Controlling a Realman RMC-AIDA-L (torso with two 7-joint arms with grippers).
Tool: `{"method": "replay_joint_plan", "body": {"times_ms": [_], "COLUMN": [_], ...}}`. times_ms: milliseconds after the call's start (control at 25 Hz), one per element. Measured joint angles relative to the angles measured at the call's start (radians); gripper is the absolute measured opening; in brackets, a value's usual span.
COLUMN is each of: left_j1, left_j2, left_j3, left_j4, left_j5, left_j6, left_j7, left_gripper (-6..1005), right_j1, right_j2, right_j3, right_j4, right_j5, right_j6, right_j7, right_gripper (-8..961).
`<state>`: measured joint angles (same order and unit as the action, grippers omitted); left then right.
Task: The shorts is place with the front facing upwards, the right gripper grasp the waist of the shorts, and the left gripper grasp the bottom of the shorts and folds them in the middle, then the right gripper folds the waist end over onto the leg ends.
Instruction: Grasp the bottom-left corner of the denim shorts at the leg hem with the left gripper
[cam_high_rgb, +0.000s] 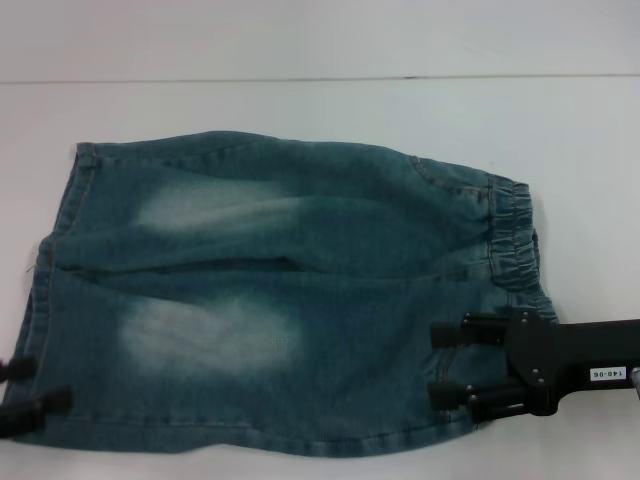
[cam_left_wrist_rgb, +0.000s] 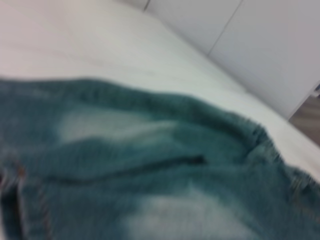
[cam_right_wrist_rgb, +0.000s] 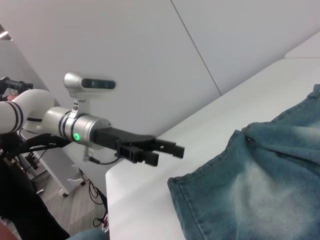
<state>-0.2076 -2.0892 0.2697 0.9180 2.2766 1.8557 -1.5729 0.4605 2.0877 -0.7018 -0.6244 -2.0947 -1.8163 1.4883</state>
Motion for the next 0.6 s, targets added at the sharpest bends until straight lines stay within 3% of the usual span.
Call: {"method": "replay_joint_plan", "body": {"times_ms": [360,600], "left_j1": [0.015,0.012], "left_j2": [-0.006,-0.006], "left_j3": [-0.089,-0.089], "left_j4": [0.094,0.108], "left_j5": [0.113,0.173], "left_j6": [-0.041,-0.074], "left_j7": [-0.034,-0.050], "left_gripper": [934,934], "right_j1": [0.000,-0.002], "right_j2": [0.000,-0.003], "right_j3": [0.002,0.002], "right_j4": [0.000,0.000], "right_j5": [0.001,-0.002], "right_j6": [-0.004,-0.005], "right_j7": [0.008,0.009], "right_gripper": [942,942]}}
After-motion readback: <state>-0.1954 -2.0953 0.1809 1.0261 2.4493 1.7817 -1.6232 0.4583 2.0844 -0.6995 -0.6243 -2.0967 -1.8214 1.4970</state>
